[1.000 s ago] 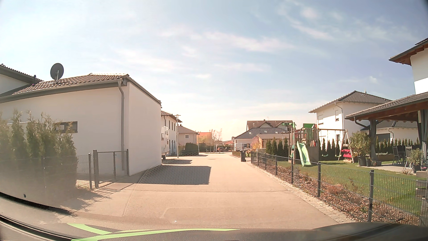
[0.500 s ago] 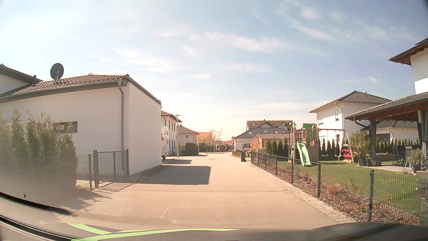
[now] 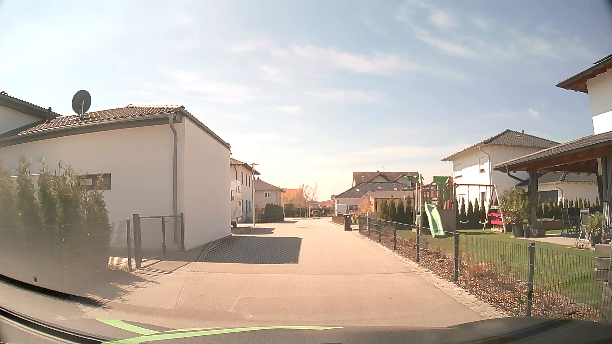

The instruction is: Follow the waypoints while adhering to traffic rules and regulations

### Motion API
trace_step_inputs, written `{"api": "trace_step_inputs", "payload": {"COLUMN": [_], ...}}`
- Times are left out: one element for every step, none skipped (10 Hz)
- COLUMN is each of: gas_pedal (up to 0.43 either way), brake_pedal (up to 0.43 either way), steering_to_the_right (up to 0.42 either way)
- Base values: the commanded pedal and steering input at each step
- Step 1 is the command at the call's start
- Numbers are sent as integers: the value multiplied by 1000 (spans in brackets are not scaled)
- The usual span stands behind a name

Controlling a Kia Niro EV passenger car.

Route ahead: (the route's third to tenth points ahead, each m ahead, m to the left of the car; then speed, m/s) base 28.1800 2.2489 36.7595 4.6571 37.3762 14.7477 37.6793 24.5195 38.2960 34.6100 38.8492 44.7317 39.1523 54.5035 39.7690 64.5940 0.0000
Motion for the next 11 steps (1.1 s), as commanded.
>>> {"api": "trace_step_inputs", "payload": {"gas_pedal": [0,0,0,0,0,0,0,0,0,0,0], "brake_pedal": [390,396,390,390,396,396,390,390,396,390,390], "steering_to_the_right": [0,0,0,0,0,0,0,0,0,0,0]}}
